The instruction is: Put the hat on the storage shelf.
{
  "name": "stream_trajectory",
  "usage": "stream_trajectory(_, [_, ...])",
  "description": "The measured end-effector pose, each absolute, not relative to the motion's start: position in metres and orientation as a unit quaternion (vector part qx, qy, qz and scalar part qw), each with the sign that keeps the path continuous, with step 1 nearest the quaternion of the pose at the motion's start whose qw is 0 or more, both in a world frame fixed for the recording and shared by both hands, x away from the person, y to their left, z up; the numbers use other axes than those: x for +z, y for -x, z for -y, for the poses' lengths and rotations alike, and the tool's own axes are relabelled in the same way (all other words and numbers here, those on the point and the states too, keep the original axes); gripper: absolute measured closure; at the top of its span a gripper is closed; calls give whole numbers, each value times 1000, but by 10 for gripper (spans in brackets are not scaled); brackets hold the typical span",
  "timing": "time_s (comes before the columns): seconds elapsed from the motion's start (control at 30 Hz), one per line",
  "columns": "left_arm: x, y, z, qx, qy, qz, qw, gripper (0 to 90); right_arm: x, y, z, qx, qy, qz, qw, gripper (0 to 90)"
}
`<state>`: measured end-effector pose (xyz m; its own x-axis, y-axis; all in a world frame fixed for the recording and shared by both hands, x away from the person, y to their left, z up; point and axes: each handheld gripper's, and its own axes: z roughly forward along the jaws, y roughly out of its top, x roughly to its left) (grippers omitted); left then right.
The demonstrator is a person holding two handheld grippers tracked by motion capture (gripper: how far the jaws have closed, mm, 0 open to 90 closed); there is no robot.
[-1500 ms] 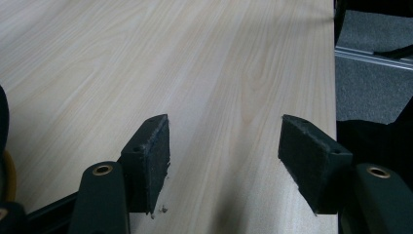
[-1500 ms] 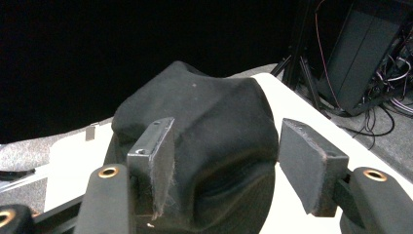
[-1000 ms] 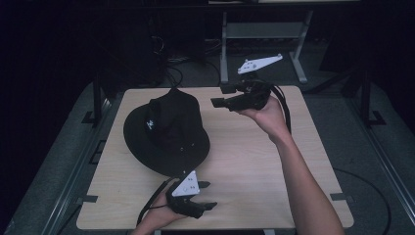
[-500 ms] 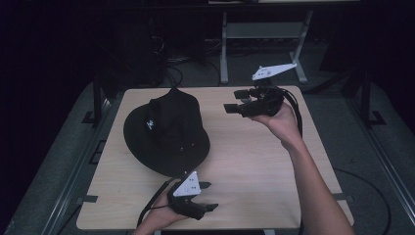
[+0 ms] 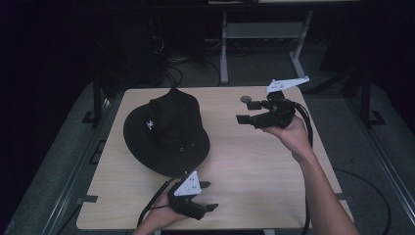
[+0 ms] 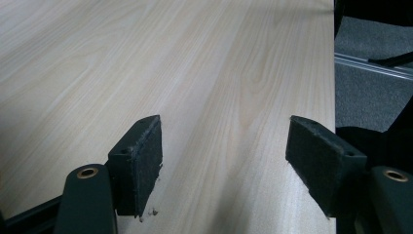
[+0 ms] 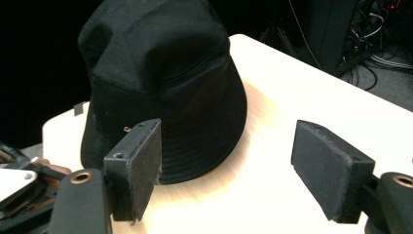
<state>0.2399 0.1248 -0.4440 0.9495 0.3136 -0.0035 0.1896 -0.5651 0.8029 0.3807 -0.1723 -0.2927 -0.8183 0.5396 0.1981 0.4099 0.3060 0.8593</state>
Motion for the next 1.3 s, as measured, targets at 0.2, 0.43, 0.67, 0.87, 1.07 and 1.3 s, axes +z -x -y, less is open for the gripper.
stream_trajectory(0.2, [-444,-240,-125,70,-882,-144,443,287,-300,-375,177,512,-296,-804,63,262])
stream_trajectory(0.43, [-444,-240,-124,70,-885,-140,438,286,-308,-367,186,513,-299,-803,57,257])
stream_trajectory(0.67, [-444,-240,-124,71,-885,-140,438,284,-320,-361,196,511,-308,-801,49,248])
stream_trajectory(0.87, [-445,-240,-124,69,-885,-143,439,284,-331,-356,206,511,-320,-796,46,247])
stream_trajectory(1.07, [-444,-240,-125,68,-882,-147,442,284,-340,-351,214,508,-328,-795,42,245])
stream_trajectory(1.3, [-444,-240,-125,68,-882,-146,442,284,-348,-344,220,506,-331,-795,45,245])
